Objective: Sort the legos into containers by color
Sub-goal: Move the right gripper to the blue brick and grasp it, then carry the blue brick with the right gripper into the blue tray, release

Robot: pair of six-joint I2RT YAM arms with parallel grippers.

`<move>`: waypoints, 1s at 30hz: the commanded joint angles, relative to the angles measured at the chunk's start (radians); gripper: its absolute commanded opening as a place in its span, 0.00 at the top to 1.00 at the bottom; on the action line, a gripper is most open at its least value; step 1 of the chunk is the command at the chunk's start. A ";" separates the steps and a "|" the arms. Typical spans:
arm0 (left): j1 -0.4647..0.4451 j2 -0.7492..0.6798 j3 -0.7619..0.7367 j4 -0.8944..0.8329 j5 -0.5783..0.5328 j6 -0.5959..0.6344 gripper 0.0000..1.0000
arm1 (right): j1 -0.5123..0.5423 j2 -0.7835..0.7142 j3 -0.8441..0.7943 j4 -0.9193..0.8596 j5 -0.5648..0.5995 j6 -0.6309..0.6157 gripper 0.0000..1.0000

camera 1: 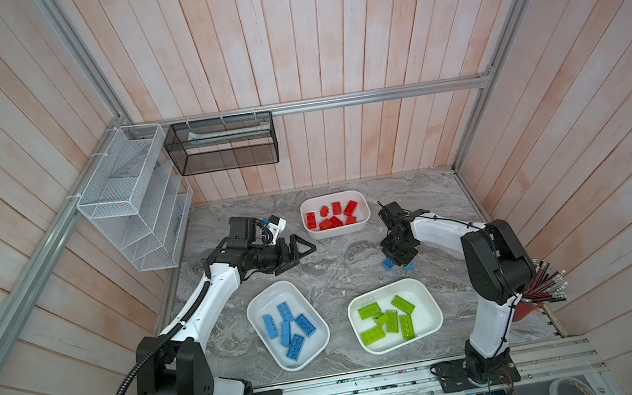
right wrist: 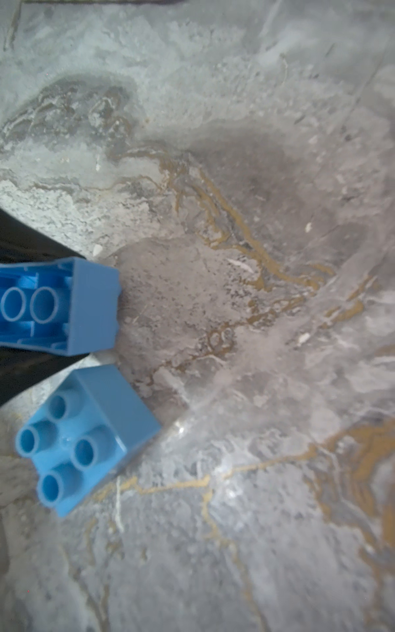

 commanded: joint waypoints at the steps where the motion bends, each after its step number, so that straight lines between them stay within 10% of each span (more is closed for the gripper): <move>1: 0.007 -0.014 0.003 -0.013 -0.001 0.026 0.00 | 0.008 -0.043 0.038 -0.045 0.035 -0.073 0.71; 15: 0.058 -0.056 0.030 -0.063 -0.053 0.028 0.00 | 0.279 -0.237 0.023 0.108 -0.081 -0.864 0.71; 30: 0.128 -0.118 -0.005 -0.123 -0.129 -0.005 0.00 | 0.642 -0.178 0.020 0.321 -0.419 -1.230 0.69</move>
